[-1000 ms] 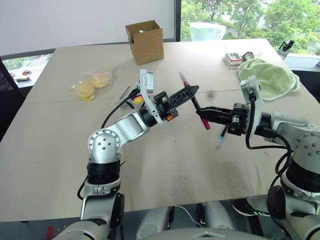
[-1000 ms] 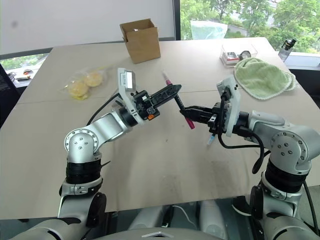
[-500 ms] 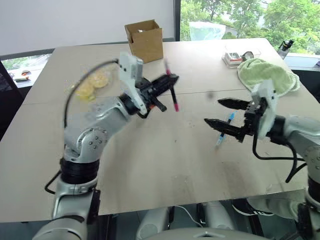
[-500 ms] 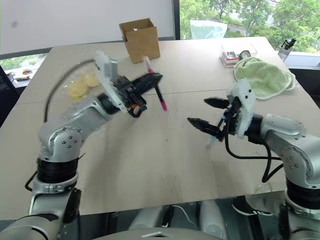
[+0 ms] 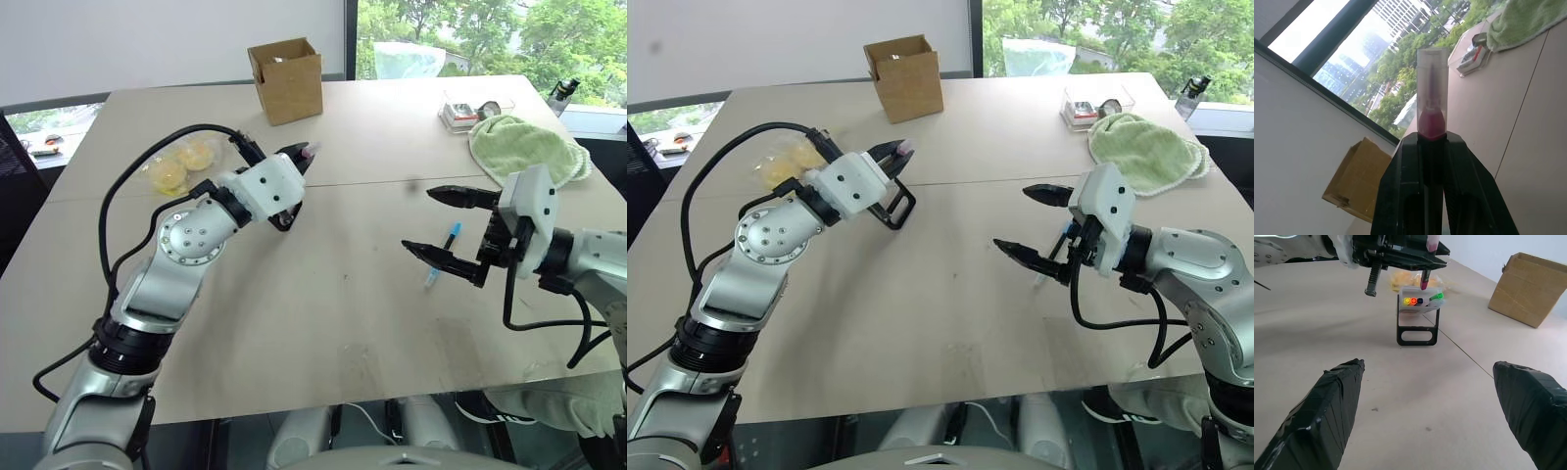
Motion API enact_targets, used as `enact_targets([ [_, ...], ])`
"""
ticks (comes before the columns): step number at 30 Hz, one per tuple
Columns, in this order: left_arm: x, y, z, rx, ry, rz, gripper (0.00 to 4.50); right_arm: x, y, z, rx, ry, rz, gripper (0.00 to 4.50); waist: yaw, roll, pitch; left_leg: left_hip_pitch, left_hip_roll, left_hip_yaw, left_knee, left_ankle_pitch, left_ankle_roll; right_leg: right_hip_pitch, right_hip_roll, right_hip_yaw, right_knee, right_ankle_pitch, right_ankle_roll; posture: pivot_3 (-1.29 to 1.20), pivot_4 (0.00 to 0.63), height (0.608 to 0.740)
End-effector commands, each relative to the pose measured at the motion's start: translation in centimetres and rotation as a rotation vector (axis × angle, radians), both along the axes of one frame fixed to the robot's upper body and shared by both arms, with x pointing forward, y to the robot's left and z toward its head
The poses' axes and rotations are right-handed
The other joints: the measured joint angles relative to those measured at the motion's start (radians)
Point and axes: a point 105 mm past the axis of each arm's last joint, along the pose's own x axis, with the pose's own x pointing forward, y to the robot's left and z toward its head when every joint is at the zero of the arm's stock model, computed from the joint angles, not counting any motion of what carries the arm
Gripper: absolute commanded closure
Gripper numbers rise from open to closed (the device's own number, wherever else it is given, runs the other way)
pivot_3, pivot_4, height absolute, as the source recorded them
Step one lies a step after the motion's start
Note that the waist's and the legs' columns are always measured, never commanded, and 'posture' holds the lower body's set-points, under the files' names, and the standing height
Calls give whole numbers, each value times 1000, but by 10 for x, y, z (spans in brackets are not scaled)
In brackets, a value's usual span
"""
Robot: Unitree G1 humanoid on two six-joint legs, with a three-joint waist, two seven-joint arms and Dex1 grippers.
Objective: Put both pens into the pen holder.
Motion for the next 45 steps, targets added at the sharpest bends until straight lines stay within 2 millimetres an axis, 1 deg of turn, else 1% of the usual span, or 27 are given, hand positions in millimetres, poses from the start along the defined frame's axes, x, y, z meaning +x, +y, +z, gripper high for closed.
enact_targets([
  [1, 3, 3, 7, 6, -40, 16, 4500, -3, 3, 12, -6, -61, 10, 27, -1, 0, 0, 0, 0, 0, 0, 0, 0, 0, 0, 0, 0, 0, 0, 0, 150, 740],
  [6, 16, 13, -10, 27, 9, 62, 4500, -3, 3, 14, -10, -70, 1, 27, -2, 0, 0, 0, 0, 0, 0, 0, 0, 0, 0, 0, 0, 0, 0, 0, 150, 740],
  [10, 28, 28, -9, 39, -12, 134, 4500, -5, 4, 16, -8, -73, 0, 27, -2, 0, 0, 0, 0, -1, 1, 0, 0, 0, 0, -1, 0, 0, 0, 0, 150, 740],
  [11, 28, 30, -9, 25, 4, 133, 3708, -5, 3, 16, -4, -73, -1, 0, -2, 0, 0, 0, 0, -1, 1, 0, 0, 0, 0, -1, 1, 0, 0, 0, 150, 740],
  [12, 28, 31, -9, 23, 1, 129, 3510, -5, 3, 16, -1, -72, -5, 0, -2, 0, 0, 0, 0, -1, 1, 0, 0, 0, 0, -1, 0, 0, 0, 0, 150, 740],
  [13, 28, 31, -7, 26, -13, 126, 2800, -5, 2, 15, -1, -69, -12, 0, -2, 0, 0, 0, 0, -1, 1, 0, 0, 0, 0, -1, 0, 0, 0, 0, 150, 740],
  [14, 27, 30, -5, 30, -29, 123, 2557, -5, 1, 14, -4, -65, -19, 0, -2, 0, 0, 0, 0, -1, 1, 0, 0, 0, 0, -1, 0, 0, 0, 0, 150, 740],
  [15, 26, 29, -4, 30, -41, 113, 2086, -5, 0, 13, -9, -59, -30, 0, -2, 0, 0, 0, 0, -1, 1, 0, 0, 0, 0, -1, 0, 0, 0, 0, 150, 740],
  [16, 23, 25, -2, 16, -37, 83, 1729, -3, -2, 8, -21, -40, -60, 0, -2, 0, 0, 0, 0, -1, 1, 0, 0, 0, 0, -1, 0, 0, 0, 0, 150, 740],
  [17, 18, 20, 1, -45, -5, 39, 1278, 2, -6, -1, -36, 5, -110, 0, -1, 0, 0, 0, 0, -1, 1, 0, 0, 0, 0, -1, 1, 0, 0, 0, 150, 740],
  [19, 10, 13, 6, -155, 62, -41, 1278, 11, -15, -19, -50, 111, -207, 0, -1, 0, 0, -1, 0, -1, 2, 0, 0, 0, -1, -1, 1, 0, 0, 0, 150, 740],
  [20, 6, 10, 7, -223, 119, -85, 1278, 16, -19, -28, -66, 135, -272, 0, -2, 0, 0, -1, 0, -1, 3, 0, 0, 0, -1, -2, 1, 0, 0, 0, 150, 740],
  [21, 2, 7, 8, -303, 196, -130, 1278, 21, -24, -36, -77, 155, -335, 0, -2, 0, 0, -1, 0, -1, 3, 0, 0, 0, -1, -1, 1, 0, 0, 0, 150, 740],
  [22, -8, 1, 7, -381, 311, -219, 1278, 30, -31, -49, -62, 228, -448, 0, -4, -1, 0, -1, 0, -1, 3, 0, 0, 0, -1, -1, 1, 0, 0, 0, 150, 740],
  [23, -20, -6, 6, -417, 409, -310, 1278, 37, -37, -61, -52, 296, -542, 0, -7, -1, -1, -1, 0, -1, 3, 0, 0, 0, -1, -1, 2, 0, 0, 0, 150, 740],
  [24, -33, -11, 4, -415, 490, -383, 1278, 41, -39, -71, -22, 371, -615, 0, -11, -1, -1, -1, 0, -1, 3, 0, 0, 0, 0, -1, 3, 0, 0, 0, 150, 740],
  [25, -42, -14, 1, -385, 528, -426, 1278, 46, -41, -81, -13, 425, -692, 0, -18, -1, -1, 0, 0, -1, 3, 0, 0, -1, 0, 0, 4, 0, 0, 0, 150, 740],
  [27, -52, -15, -1, -337, 553, -457, 1278, 52, -44, -92, 9, 485, -820, 0, -24, -1, -1, 0, 0, 1, 2, 0, 0, -3, 0, 2, 7, 0, 0, 0, 150, 740],
  [32, -72, -15, -3, -303, 618, -549, 1278, 49, -35, -119, -12, 617, -958, 0, -26, -1, -1, 0, 0, 2, 3, 0, 0, -4, 1, 3, 8, 0, 0, 0, 150, 740],
  [35, -83, -14, -6, -307, 708, -613, 1278, 48, -33, -127, -20, 654, -989, 0, -26, -2, -2, 0, 0, 2, 3, 0, 0, -5, 1, 3, 8, 0, 0, 0, 150, 740],
  [37, -90, -14, -7, -312, 770, -646, 1207, 46, -32, -132, -32, 677, -993, 551, -26, -2, -2, 0, 0, 2, 3, 0, 0, -5, 2, 3, 8, 0, 0, 0, 150, 740],
  [40, -100, -11, -13, -281, 868, -678, 1207, 42, -31, -136, -57, 689, -978, 1816, -28, -2, -2, 1, 0, 2, 2, 0, 0, -5, 2, 3, 8, 0, 0, 0, 150, 740],
  [41, -102, -10, -15, -269, 891, -680, 1207, 41, -32, -136, -66, 686, -974, 2070, -31, -2, -2, 1, 0, 2, 2, 0, 0, -5, 2, 3, 8, 0, 0, 0, 150, 740],
  [42, -104, -9, -18, -251, 905, -677, 1207, 40, -32, -137, -75, 682, -969, 2445, -31, -2, -2, 1, 0, 2, 2, 0, 0, -5, 3, 4, 8, 0, 0, 0, 150, 740],
  [43, -104, -9, -20, -242, 912, -673, 1207, 40, -33, -137, -84, 676, -964, 2948, -31, -2, -2, 1, 0, 3, 1, 0, 0, -5, 3, 4, 8, 0, 0, 0, 150, 740],
  [45, -102, -9, -22, -254, 918, -653, 1207, 39, -34, -134, -96, 649, -952, 3592, -30, -2, -2, 1, 0, 3, 1, 0, 0, -5, 3, 4, 8, 0, 0, 0, 150, 740],
])
